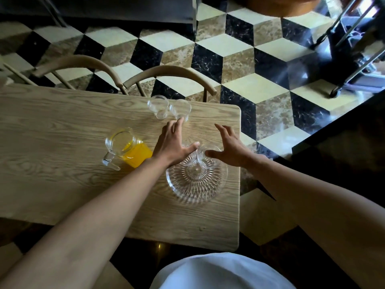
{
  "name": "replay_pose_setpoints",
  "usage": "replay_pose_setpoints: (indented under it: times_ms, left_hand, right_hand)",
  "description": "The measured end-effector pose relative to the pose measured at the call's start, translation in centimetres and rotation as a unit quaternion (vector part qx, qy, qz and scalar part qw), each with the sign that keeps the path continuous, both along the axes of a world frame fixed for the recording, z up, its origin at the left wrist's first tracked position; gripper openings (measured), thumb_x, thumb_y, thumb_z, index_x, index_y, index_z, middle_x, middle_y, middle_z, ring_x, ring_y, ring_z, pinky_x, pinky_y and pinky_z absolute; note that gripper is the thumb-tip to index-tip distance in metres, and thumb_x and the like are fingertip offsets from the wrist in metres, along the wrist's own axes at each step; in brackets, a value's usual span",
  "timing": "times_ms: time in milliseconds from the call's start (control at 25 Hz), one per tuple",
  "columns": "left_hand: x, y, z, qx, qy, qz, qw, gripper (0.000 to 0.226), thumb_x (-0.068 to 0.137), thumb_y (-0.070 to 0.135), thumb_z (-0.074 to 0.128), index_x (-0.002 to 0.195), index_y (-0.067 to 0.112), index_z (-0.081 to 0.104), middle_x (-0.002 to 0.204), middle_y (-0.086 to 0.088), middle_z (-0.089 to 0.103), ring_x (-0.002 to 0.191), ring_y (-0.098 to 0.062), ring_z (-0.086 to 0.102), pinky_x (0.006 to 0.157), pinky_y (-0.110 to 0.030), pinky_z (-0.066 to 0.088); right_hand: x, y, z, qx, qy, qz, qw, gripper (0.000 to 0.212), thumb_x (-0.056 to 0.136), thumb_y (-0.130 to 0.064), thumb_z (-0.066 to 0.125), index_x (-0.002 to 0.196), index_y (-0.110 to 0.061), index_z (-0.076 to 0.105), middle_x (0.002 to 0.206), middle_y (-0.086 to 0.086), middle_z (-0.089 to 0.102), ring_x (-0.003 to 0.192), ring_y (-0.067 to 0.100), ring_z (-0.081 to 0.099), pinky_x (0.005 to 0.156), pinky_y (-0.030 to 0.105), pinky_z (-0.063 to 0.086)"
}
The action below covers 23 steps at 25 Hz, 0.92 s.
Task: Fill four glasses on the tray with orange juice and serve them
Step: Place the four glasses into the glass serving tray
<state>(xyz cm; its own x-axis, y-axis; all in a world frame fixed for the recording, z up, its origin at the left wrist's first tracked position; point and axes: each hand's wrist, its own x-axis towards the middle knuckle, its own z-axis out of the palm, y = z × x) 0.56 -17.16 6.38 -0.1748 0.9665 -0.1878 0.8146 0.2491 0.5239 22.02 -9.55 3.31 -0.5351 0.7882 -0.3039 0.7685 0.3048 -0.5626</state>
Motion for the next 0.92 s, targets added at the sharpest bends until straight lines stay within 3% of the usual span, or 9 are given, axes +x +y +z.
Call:
replay_pose_setpoints:
  times_ms: [120, 280, 480, 920]
  left_hand:
    - [-0.1, 1.7, 1.5, 0.002, -0.005, 0.019, 1.000, 0.103, 0.091, 0.052, 0.073, 0.166, 0.013, 0.014, 0.169, -0.020, 0.018, 0.156, -0.033, 0.022, 0.124, -0.048, 0.028]
    - [-1.3, 3.7, 3.5, 0.011, 0.029, 0.066, 0.997, 0.099, 0.089, 0.054, 0.073, 0.164, 0.014, 0.021, 0.161, -0.017, 0.030, 0.149, -0.033, 0.031, 0.119, -0.043, 0.032]
    - [-4.4, 5.2, 5.6, -0.017, 0.056, 0.088, 0.994, 0.101, 0.087, 0.060, 0.072, 0.164, 0.021, 0.020, 0.166, -0.011, 0.021, 0.152, -0.032, 0.028, 0.120, -0.050, 0.036]
    - [-14.9, 11.3, 5.5, -0.062, 0.104, 0.016, 0.992, 0.111, 0.083, 0.059, 0.078, 0.166, 0.022, 0.014, 0.168, -0.009, 0.019, 0.156, -0.030, 0.025, 0.125, -0.048, 0.031]
  right_hand:
    - [-1.1, 2.3, 1.0, 0.014, 0.008, 0.015, 1.000, 0.113, 0.077, -0.060, 0.078, 0.161, -0.024, 0.011, 0.161, 0.011, 0.024, 0.141, 0.034, 0.037, 0.113, 0.052, 0.041]
    - [-3.2, 5.3, 2.3, 0.024, 0.026, 0.043, 0.998, 0.114, 0.075, -0.059, 0.080, 0.160, -0.023, 0.013, 0.159, 0.013, 0.025, 0.141, 0.035, 0.039, 0.112, 0.053, 0.043]
    - [-6.0, 7.5, 3.0, 0.031, 0.033, 0.079, 0.996, 0.111, 0.076, -0.056, 0.080, 0.159, -0.021, 0.016, 0.157, 0.015, 0.025, 0.142, 0.037, 0.035, 0.114, 0.053, 0.040]
    - [-12.5, 10.6, 1.2, 0.039, -0.003, 0.048, 0.998, 0.112, 0.074, -0.056, 0.082, 0.159, -0.020, 0.019, 0.156, 0.014, 0.026, 0.140, 0.035, 0.036, 0.112, 0.052, 0.041]
